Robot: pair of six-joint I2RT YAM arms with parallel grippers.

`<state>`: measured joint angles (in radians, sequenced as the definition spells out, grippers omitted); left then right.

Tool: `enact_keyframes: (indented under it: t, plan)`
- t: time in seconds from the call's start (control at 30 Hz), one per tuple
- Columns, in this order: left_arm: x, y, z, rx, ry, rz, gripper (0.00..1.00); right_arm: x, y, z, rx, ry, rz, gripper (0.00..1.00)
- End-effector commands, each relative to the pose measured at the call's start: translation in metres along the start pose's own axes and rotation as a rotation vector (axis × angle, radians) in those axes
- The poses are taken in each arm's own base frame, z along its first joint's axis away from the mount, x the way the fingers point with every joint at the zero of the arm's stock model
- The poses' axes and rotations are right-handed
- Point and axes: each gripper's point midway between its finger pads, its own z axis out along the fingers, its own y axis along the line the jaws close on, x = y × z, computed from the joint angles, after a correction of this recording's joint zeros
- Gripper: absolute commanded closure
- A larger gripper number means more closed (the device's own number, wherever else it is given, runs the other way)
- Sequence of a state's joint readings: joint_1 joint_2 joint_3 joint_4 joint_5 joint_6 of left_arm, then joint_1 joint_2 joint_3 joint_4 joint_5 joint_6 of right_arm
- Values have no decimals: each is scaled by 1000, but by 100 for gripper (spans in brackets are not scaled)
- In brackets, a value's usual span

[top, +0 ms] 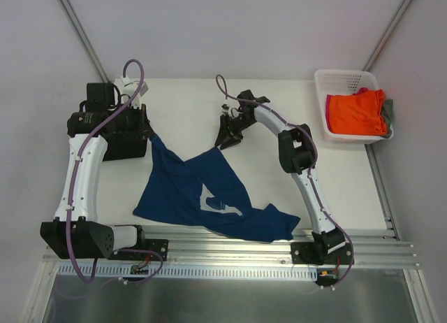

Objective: Fold and stack the t-shirts
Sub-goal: Flatten out the tshirt

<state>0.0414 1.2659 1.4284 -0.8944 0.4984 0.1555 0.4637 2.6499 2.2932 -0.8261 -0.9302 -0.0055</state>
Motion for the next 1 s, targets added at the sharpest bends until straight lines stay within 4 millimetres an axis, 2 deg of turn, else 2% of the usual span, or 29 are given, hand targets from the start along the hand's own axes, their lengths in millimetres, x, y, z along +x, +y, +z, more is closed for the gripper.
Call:
enact_keyframes:
  t: [0.0, 0.37, 0.47, 0.5, 0.6, 0.73, 0.87, 0.97]
  plan:
    - [-17, -6, -7, 22, -60, 9, 100, -2, -5, 3, 43, -11, -13, 56]
    - [-18, -6, -6, 29, -58, -1, 100, -3, 3, 13, 20, -9, -6, 60]
    - [-17, -6, -6, 29, -58, -3, 100, -4, 4, 12, 14, -10, -8, 69]
    - [-17, -6, -6, 28, -59, -1, 100, -3, 4, 13, 14, -9, -6, 76]
    - [-16, -6, -6, 30, -57, -4, 100, -4, 4, 12, 15, -13, -6, 89]
    - [-15, -6, -5, 32, -55, -6, 100, -3, 2, 10, 30, -13, -5, 97]
    - [-14, -6, -5, 37, -56, -5, 100, -8, 9, -8, 43, -46, -26, 100]
    - [-19, -6, -5, 35, -66, 2, 100, -19, 20, -39, 75, -106, -79, 99]
